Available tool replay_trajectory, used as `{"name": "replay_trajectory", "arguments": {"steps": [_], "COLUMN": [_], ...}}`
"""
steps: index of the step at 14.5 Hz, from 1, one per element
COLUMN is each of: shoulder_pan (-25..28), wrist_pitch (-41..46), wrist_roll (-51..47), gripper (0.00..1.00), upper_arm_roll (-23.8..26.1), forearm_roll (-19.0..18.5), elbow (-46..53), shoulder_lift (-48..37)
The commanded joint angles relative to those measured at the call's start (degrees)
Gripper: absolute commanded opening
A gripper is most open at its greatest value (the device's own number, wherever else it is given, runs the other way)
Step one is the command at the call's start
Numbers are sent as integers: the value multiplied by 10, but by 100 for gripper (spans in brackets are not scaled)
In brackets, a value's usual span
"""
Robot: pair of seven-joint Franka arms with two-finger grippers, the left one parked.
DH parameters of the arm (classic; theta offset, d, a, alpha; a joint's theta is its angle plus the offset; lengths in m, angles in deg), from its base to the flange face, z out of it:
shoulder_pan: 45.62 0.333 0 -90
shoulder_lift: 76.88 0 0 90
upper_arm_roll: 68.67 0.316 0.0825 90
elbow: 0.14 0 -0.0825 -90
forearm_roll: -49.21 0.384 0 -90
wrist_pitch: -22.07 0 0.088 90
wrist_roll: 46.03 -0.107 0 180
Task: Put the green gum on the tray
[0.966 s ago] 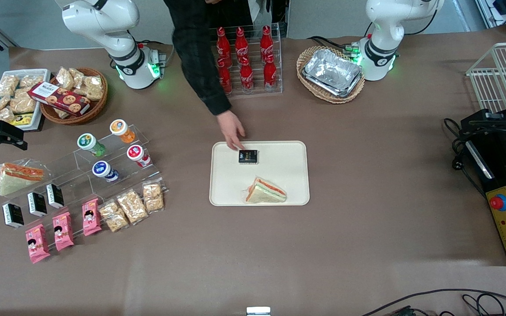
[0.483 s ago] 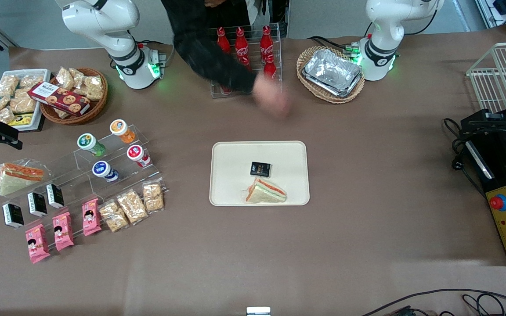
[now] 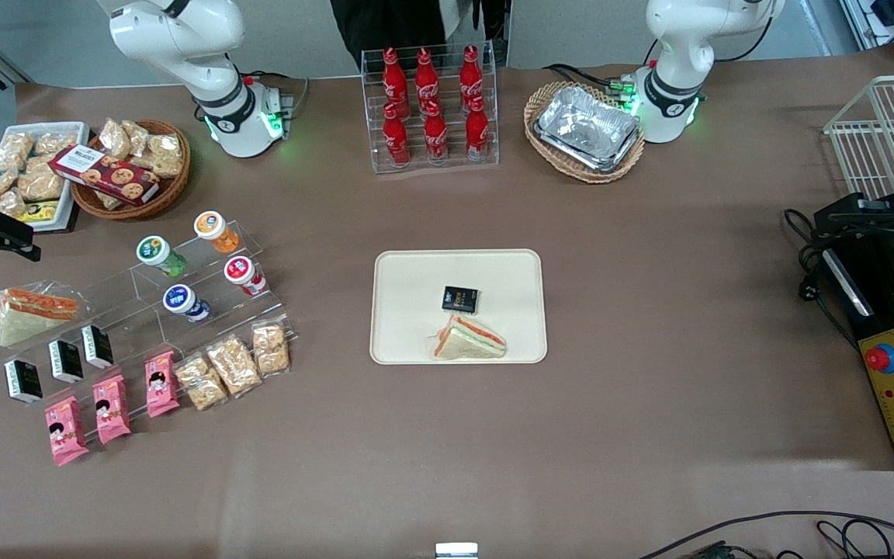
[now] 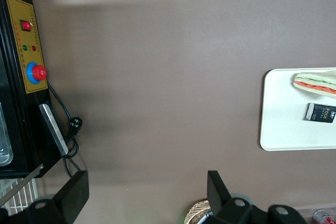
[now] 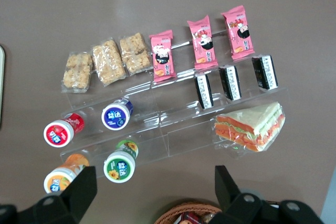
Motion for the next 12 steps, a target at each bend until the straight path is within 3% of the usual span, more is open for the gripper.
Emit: {"name": "replay_trajectory", "arguments": {"steps": [1,4,7,12], "shoulder_pan": [-4,2,-1,1], "wrist_pitch": [3,-31,-42,-56], "wrist_roll": [-13,-120,-149,-152], "gripper": [100,100,100,100], "upper_arm_roll": [-2,14,48,59], "forearm_roll": [17,22,18,-1], "elbow": [-69,-210,-285,-314], "shoulder_lift": [-67,-189,-255,-253]}}
